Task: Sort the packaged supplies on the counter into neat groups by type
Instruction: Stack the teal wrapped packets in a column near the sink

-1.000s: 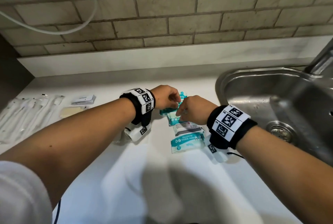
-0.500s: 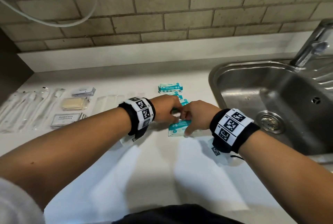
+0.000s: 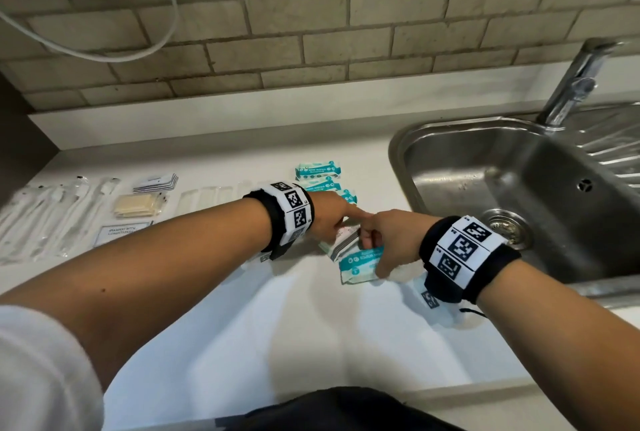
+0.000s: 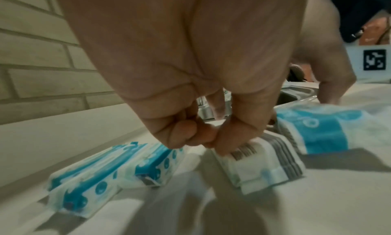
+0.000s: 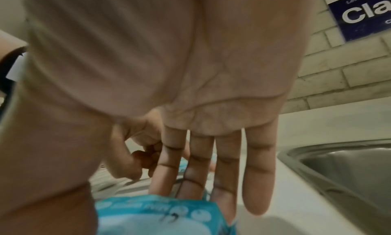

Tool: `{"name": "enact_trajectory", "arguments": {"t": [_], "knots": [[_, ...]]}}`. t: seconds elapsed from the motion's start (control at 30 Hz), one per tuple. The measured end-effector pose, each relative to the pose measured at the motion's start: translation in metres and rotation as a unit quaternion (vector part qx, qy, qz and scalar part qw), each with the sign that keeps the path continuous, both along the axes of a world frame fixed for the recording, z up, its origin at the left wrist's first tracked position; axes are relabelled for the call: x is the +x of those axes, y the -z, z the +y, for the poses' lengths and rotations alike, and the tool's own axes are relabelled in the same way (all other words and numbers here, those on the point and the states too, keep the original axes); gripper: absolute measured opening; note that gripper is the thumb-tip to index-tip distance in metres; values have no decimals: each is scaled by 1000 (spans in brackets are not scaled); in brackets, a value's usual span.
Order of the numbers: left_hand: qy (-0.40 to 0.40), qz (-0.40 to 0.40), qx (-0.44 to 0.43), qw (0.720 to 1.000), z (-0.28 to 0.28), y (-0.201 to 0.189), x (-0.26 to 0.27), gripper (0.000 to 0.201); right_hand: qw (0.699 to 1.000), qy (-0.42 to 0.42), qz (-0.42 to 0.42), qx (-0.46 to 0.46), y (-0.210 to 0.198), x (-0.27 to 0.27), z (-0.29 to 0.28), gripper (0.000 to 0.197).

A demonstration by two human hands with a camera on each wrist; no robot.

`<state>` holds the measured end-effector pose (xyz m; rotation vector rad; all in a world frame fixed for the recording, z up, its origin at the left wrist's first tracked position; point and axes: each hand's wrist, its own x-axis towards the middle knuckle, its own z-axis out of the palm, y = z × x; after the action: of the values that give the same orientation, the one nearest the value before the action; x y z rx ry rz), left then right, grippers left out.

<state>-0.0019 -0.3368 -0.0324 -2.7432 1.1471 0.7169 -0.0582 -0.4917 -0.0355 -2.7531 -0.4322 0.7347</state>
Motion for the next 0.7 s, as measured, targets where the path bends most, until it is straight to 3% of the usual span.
{"name": "enact_trajectory", "arguments": {"t": [0.07,0.23,0.43,0.53,0.7], "knots": [[22,-7,20,1000,-5,-2,2,49,1000,17,2,6,-6,-1,-5,42],[33,-49,11,998,-3,-4,10,48,998,57,-35,11,-22,6,-12,40],[25,-8,-56,998,6,4,4,74,997,69,-43,16,-22,15,-11,34],[13,-3,-66,998,8,5,1,62,997,73,-34,12,-24,19,-8,31],[-45,20,-63,997,20,0,5,48,990,93,-110,12,-33,29,-5,39]]}}
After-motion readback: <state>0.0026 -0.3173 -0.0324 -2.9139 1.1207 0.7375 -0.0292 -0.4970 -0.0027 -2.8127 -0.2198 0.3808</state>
